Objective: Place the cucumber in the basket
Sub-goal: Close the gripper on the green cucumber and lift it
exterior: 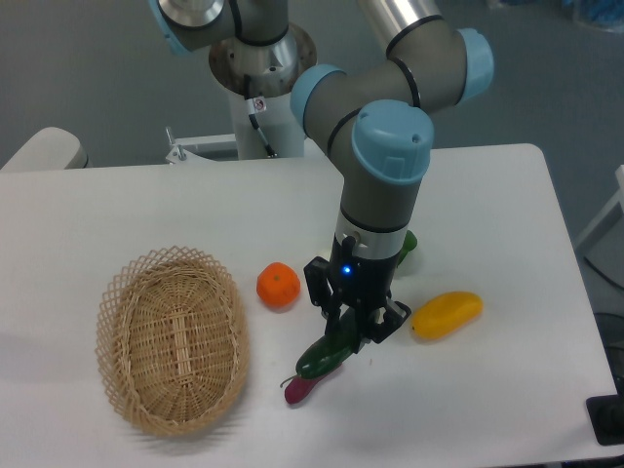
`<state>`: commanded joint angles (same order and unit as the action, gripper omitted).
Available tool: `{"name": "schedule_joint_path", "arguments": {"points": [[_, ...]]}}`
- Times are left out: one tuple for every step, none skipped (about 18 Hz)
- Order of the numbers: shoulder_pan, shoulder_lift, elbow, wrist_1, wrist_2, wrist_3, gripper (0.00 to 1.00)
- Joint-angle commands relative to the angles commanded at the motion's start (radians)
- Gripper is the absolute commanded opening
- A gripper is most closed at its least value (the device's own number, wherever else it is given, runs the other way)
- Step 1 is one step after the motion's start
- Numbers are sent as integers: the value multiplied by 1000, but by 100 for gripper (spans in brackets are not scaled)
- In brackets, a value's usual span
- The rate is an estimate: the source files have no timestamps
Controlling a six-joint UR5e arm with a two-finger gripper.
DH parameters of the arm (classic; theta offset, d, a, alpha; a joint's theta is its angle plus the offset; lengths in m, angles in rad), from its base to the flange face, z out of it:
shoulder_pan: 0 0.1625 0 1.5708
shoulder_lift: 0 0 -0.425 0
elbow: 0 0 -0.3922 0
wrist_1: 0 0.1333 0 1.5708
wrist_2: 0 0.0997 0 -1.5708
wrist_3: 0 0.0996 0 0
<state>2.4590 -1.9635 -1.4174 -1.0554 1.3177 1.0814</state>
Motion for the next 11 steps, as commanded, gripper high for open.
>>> {"name": "schedule_joint_path", "arguments": {"points": [[-2, 0, -8, 2, 2, 3, 21], [-3, 0, -11, 0, 2, 6, 21], [-3, 0, -9, 0, 3, 6, 21], [-3, 0, -11, 0, 5, 6, 21], [-5, 0, -11, 0, 5, 5, 21], [-6, -3, -11, 0, 6, 5, 21], [-8, -6, -11, 0, 9, 3, 21], [-12, -8, -9, 0, 15, 2, 21], [-20, -11, -9, 0, 26, 0, 21], [-31, -14, -9, 2, 40, -5, 21], [-44, -17, -11, 2, 61, -5, 21]]}}
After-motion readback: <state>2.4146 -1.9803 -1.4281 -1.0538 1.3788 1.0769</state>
